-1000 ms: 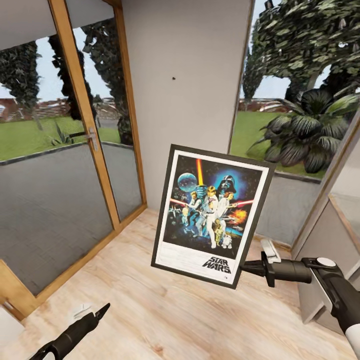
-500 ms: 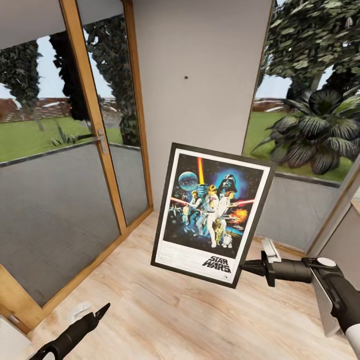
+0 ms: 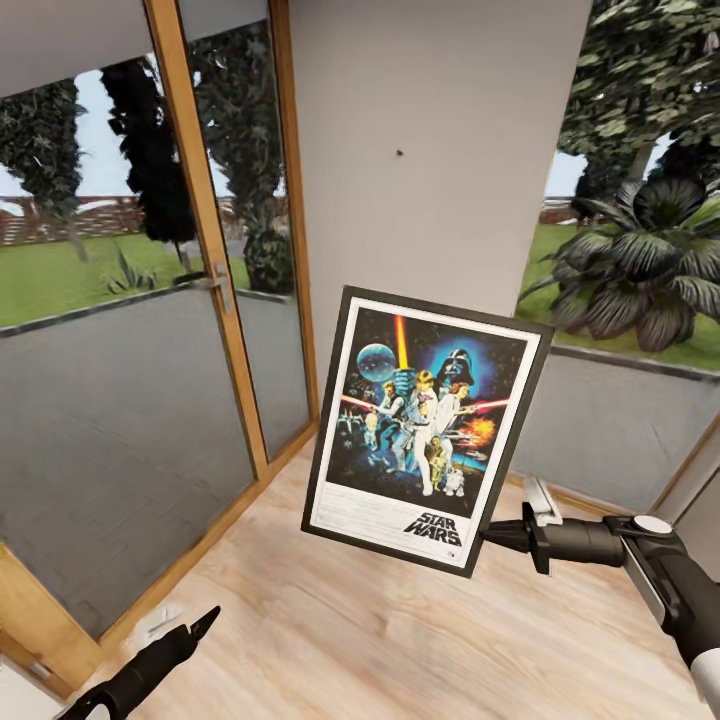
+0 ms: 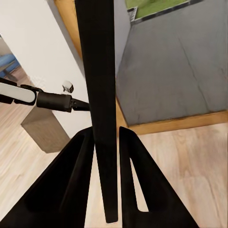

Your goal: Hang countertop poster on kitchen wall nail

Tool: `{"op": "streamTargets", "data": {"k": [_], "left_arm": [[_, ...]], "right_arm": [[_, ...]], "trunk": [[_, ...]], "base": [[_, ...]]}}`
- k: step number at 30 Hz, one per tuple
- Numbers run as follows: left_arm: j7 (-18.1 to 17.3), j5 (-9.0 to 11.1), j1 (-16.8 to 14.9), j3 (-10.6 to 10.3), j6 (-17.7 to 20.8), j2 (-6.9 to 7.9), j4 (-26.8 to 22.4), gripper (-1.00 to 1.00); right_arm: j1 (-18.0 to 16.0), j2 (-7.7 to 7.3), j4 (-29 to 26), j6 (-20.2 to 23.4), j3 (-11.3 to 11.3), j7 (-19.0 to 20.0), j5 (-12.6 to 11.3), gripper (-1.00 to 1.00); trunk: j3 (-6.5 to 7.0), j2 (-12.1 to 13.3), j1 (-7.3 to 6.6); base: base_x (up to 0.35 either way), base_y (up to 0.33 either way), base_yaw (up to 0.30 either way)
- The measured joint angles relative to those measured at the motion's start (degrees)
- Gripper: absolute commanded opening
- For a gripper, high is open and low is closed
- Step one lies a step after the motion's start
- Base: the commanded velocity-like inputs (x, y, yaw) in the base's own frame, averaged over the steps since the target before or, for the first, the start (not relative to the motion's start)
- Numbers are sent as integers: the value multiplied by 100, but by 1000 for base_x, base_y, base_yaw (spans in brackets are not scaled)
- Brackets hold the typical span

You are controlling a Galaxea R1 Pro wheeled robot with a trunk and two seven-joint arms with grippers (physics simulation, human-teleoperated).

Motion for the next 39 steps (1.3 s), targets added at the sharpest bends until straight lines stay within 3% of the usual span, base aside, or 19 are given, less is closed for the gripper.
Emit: {"op": "streamTargets", "data": {"k": [20,39], "left_arm": [[0,0,-1,7,0,0,1,100],[-1,0,-2,8,0,-1,2,100]], "right_arm": [[1,-1,-2,0,0,-1,0,-100],[2,2,0,5,8,-8,0,-100]], "trunk": [[0,0,0],[0,0,0]], "base": [[229,302,-19],[235,297,-272]]}}
